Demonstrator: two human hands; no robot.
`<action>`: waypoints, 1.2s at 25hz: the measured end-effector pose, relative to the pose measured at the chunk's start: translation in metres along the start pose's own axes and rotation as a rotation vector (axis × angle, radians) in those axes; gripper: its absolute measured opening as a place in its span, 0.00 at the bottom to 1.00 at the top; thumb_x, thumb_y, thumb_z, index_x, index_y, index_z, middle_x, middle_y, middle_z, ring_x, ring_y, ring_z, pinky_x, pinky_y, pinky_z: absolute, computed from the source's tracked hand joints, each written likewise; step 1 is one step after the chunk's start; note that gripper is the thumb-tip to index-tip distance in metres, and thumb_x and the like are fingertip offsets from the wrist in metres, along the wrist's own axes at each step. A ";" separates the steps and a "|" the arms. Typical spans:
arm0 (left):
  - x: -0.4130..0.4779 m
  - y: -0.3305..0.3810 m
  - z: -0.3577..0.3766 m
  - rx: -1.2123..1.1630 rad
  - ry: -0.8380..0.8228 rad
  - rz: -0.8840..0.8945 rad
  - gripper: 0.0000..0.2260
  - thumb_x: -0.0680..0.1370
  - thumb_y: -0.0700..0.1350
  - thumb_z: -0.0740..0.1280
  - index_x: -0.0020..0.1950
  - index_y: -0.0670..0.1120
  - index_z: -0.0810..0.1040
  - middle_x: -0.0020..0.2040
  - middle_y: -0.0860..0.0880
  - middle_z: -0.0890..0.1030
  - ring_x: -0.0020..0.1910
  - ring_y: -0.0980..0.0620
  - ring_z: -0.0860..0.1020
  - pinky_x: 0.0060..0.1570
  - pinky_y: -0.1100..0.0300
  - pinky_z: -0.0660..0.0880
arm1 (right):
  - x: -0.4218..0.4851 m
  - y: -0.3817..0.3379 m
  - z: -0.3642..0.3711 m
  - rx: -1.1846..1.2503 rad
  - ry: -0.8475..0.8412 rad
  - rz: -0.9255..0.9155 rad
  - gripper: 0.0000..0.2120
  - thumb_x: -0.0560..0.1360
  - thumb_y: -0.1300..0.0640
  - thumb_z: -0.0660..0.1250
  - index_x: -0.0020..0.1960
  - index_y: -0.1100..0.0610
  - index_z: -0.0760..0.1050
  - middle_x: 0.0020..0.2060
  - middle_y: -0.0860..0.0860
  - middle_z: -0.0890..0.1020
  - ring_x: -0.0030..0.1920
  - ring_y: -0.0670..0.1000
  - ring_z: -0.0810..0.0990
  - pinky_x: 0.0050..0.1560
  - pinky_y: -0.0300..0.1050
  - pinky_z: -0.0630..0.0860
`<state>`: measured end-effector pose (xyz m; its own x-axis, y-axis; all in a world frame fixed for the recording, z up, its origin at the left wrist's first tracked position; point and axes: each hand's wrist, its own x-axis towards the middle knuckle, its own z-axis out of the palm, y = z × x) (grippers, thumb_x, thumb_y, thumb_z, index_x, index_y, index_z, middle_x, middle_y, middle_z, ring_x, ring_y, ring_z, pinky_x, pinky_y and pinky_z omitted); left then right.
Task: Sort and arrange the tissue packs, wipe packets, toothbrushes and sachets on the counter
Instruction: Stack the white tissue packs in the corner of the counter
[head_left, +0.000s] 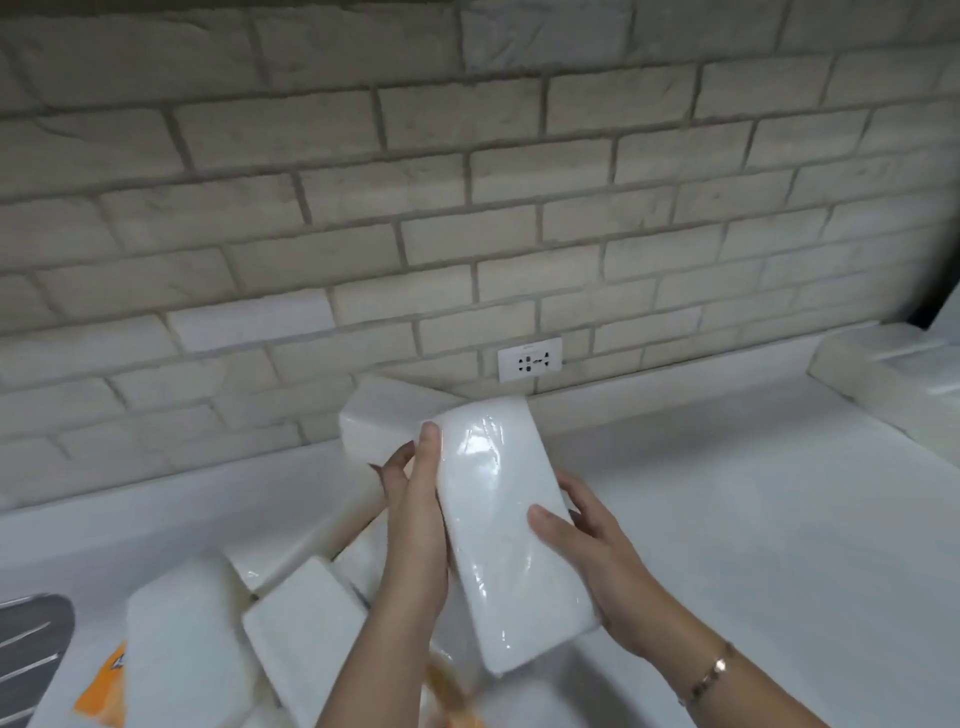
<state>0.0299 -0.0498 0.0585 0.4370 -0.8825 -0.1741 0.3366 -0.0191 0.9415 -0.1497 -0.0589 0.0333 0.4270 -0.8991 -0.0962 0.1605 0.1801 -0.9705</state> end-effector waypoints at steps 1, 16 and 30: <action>-0.003 -0.006 0.012 0.046 -0.070 -0.019 0.42 0.66 0.75 0.71 0.71 0.49 0.72 0.61 0.43 0.83 0.59 0.41 0.83 0.63 0.36 0.77 | -0.004 0.000 -0.011 0.053 0.065 0.001 0.27 0.69 0.46 0.77 0.66 0.48 0.76 0.56 0.57 0.86 0.54 0.61 0.86 0.50 0.55 0.83; -0.039 -0.151 0.207 -0.039 -0.155 -0.371 0.47 0.52 0.58 0.84 0.68 0.57 0.69 0.61 0.45 0.83 0.57 0.39 0.84 0.60 0.36 0.78 | -0.010 -0.011 -0.182 0.355 0.738 -0.094 0.22 0.75 0.48 0.76 0.66 0.45 0.72 0.50 0.54 0.88 0.48 0.56 0.88 0.55 0.59 0.83; 0.078 -0.222 0.522 0.098 -0.344 -0.408 0.26 0.65 0.58 0.79 0.54 0.47 0.74 0.40 0.46 0.74 0.36 0.47 0.78 0.43 0.48 0.81 | 0.049 -0.091 -0.510 -0.857 0.673 -0.225 0.21 0.80 0.45 0.66 0.72 0.36 0.70 0.77 0.44 0.63 0.78 0.46 0.59 0.75 0.45 0.66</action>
<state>-0.4463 -0.3599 -0.0138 -0.0163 -0.8970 -0.4418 0.3356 -0.4211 0.8426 -0.5972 -0.3230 0.0038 -0.1463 -0.9564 0.2528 -0.6056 -0.1155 -0.7874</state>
